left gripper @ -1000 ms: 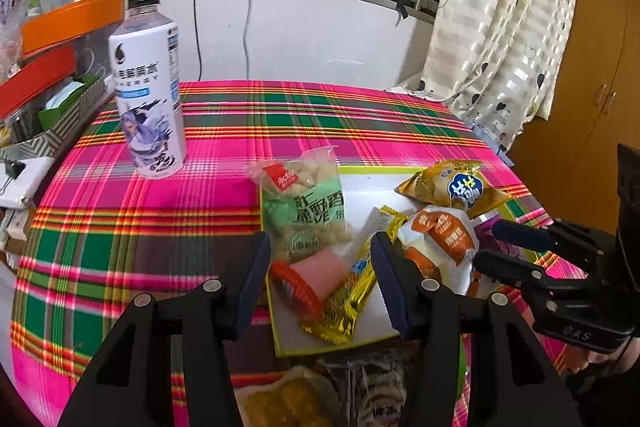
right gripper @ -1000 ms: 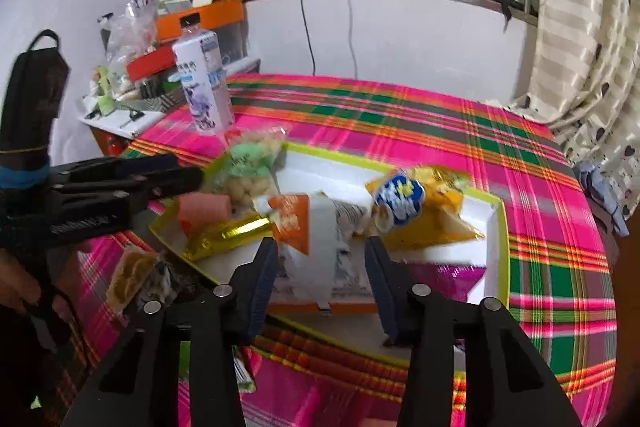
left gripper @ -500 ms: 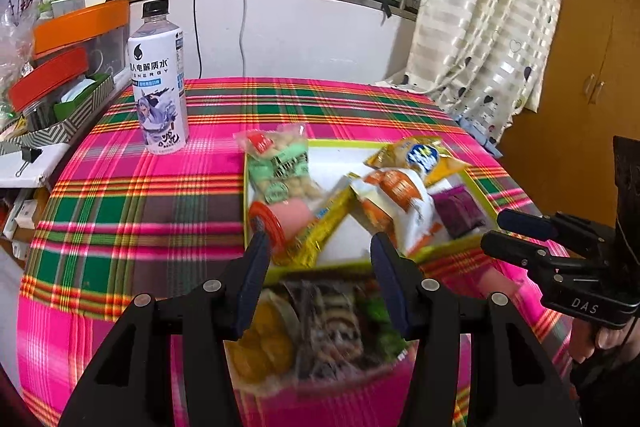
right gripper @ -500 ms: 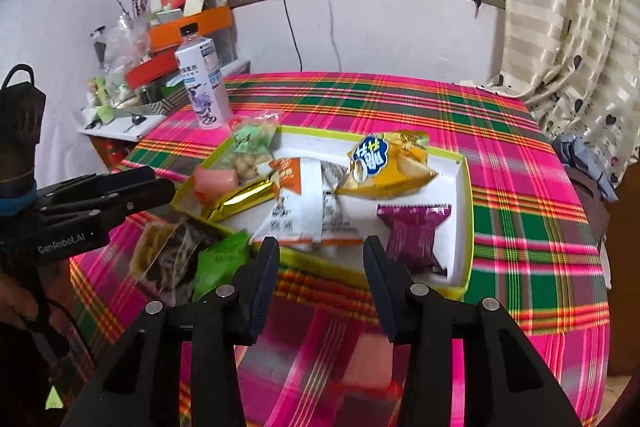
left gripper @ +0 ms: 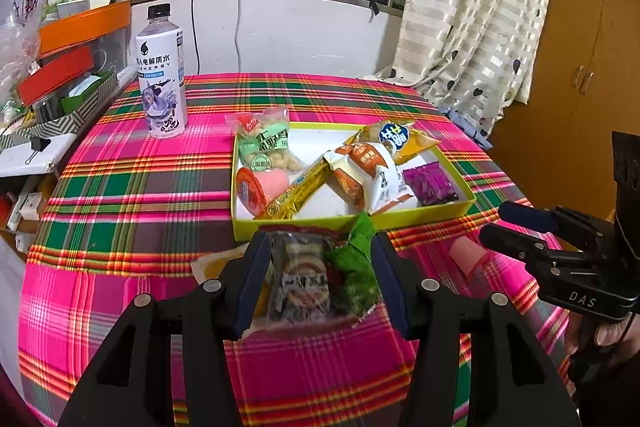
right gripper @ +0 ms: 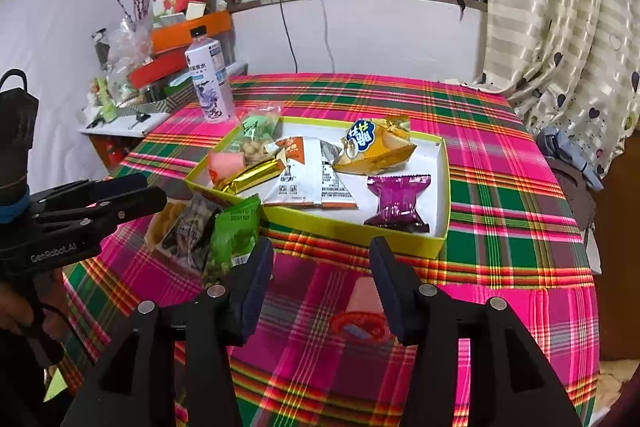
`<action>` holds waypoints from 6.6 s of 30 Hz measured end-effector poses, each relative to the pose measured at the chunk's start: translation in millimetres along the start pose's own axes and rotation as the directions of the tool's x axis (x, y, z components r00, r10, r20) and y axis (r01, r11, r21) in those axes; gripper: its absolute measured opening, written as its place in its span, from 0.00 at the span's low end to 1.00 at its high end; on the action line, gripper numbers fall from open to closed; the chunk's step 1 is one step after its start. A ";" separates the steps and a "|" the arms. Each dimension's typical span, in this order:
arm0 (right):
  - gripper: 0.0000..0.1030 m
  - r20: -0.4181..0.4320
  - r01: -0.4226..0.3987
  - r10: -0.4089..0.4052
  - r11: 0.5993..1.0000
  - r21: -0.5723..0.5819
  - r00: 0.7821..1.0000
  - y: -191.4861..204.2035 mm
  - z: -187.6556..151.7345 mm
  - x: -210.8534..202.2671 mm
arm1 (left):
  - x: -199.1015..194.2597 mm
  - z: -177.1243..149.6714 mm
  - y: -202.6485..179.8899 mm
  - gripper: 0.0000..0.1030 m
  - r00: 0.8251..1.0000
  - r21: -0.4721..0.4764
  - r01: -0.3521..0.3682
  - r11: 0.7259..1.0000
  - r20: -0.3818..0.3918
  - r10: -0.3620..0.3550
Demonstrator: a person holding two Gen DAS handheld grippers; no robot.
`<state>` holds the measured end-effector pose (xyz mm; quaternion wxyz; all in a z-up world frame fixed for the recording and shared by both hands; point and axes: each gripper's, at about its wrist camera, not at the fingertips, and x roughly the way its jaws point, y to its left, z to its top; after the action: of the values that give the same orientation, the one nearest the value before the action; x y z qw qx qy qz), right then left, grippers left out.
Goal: Organize snacks
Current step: 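Withdraw left gripper toward green bag while right gripper reaches second pink jelly cup, then close right gripper on the second jelly cup while left gripper closes on green bag, then lift green bag with left gripper while right gripper lifts jelly cup toward tray, then carry green bag with left gripper while right gripper carries jelly cup over the tray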
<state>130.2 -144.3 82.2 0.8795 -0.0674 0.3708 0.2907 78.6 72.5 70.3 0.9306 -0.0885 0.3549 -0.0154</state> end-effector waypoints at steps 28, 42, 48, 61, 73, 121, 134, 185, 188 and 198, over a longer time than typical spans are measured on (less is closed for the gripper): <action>0.48 -0.054 -0.023 0.026 0.999 0.042 0.998 -12.3 -36.6 -14.0 | -4.0 -30.5 3.1 0.52 0.998 -0.021 0.001 1.000 -0.058 -0.002; 0.48 -0.072 -0.012 0.017 0.997 0.072 0.997 -21.5 -42.8 -11.6 | -4.4 -33.3 18.1 0.52 0.998 -0.049 -0.023 0.999 -0.064 0.020; 0.48 -0.082 -0.008 0.015 0.997 0.082 0.997 -23.9 -43.7 -6.4 | -0.6 -32.8 25.6 0.52 0.996 -0.067 -0.036 0.997 -0.078 0.031; 0.48 -0.103 0.029 -0.016 0.992 0.122 0.995 -34.2 -43.0 6.7 | 13.9 -30.2 20.8 0.52 0.994 -0.054 -0.027 0.998 -0.104 0.021; 0.49 -0.117 0.032 -0.015 0.989 0.142 0.993 -39.0 -40.8 21.9 | 33.1 -23.0 11.9 0.52 0.991 -0.024 -0.025 0.999 -0.129 0.021; 0.39 -0.122 0.034 -0.014 0.986 0.161 0.992 -57.1 -51.3 30.1 | 86.2 -12.3 -51.1 0.32 0.976 0.022 0.091 0.996 -0.201 -0.085; 0.39 -0.063 0.026 -0.016 0.988 0.152 0.998 -48.7 -44.7 5.1 | 50.0 -9.7 -53.4 0.32 0.985 0.042 0.120 0.992 -0.129 -0.113; 0.39 0.004 0.037 -0.037 0.996 0.084 0.999 -49.2 4.4 3.5 | 38.2 24.3 -14.8 0.32 0.997 0.004 0.057 0.998 -0.046 -0.057; 0.39 0.009 0.038 -0.039 0.996 0.084 0.999 -54.1 12.0 9.2 | 43.2 30.3 -11.8 0.32 0.998 0.006 0.049 0.999 -0.044 -0.049; 0.39 0.007 0.045 -0.045 0.996 0.079 0.999 -69.4 34.8 35.8 | 59.5 51.8 -6.5 0.32 0.999 0.015 0.035 0.999 -0.033 -0.034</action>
<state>210.4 -173.2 75.6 0.8894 -0.0396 0.3764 0.2562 157.7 68.6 70.3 0.9249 -0.0871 0.3683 -0.0357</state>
